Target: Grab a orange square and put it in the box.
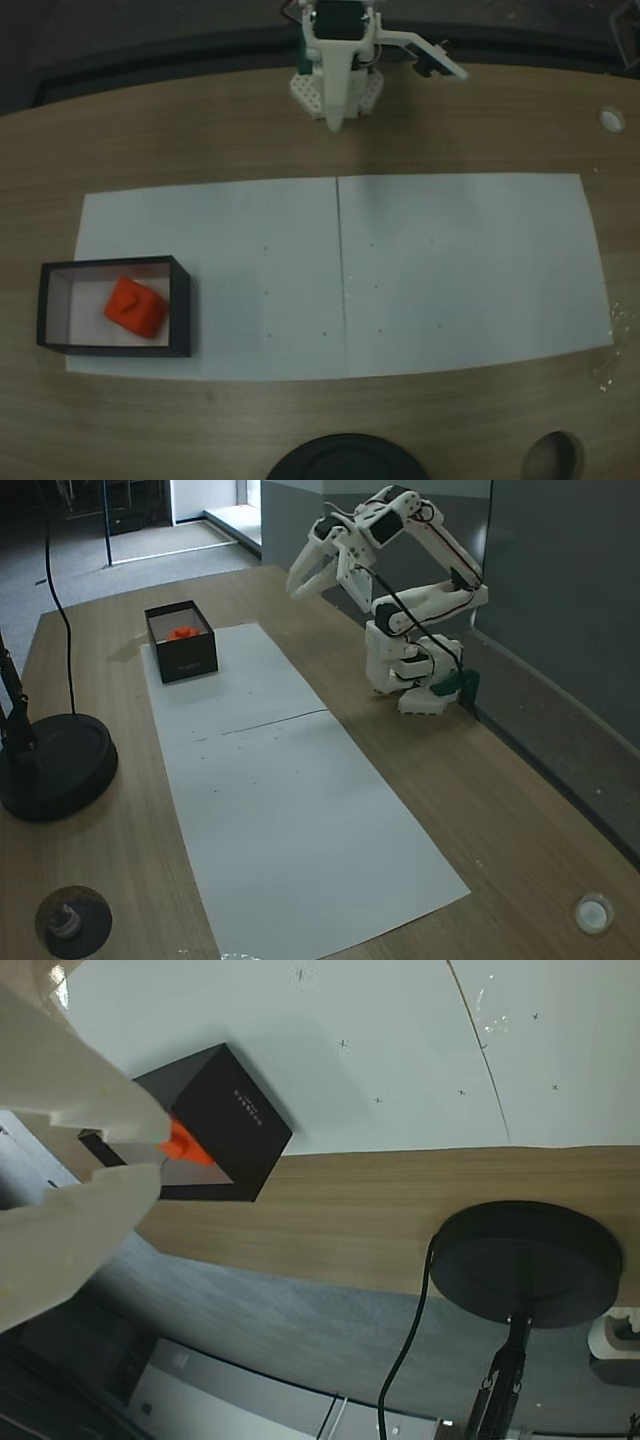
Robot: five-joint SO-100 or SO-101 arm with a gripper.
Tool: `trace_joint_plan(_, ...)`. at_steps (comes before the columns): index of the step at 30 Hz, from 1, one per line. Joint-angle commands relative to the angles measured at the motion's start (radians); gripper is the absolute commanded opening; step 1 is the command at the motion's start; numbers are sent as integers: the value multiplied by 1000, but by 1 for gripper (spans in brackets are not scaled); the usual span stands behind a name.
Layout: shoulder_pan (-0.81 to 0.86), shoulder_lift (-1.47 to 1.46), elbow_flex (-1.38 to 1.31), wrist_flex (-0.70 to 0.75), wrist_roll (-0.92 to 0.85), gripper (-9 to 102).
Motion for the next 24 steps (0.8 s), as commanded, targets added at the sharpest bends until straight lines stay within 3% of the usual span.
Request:
trace_joint_plan(1, 5, 34, 6, -17, 0, 0)
trace_joint_plan(19, 9, 482, 150, -18, 0, 0)
trace_joint_plan(24, 6, 488, 187, -18, 2, 0)
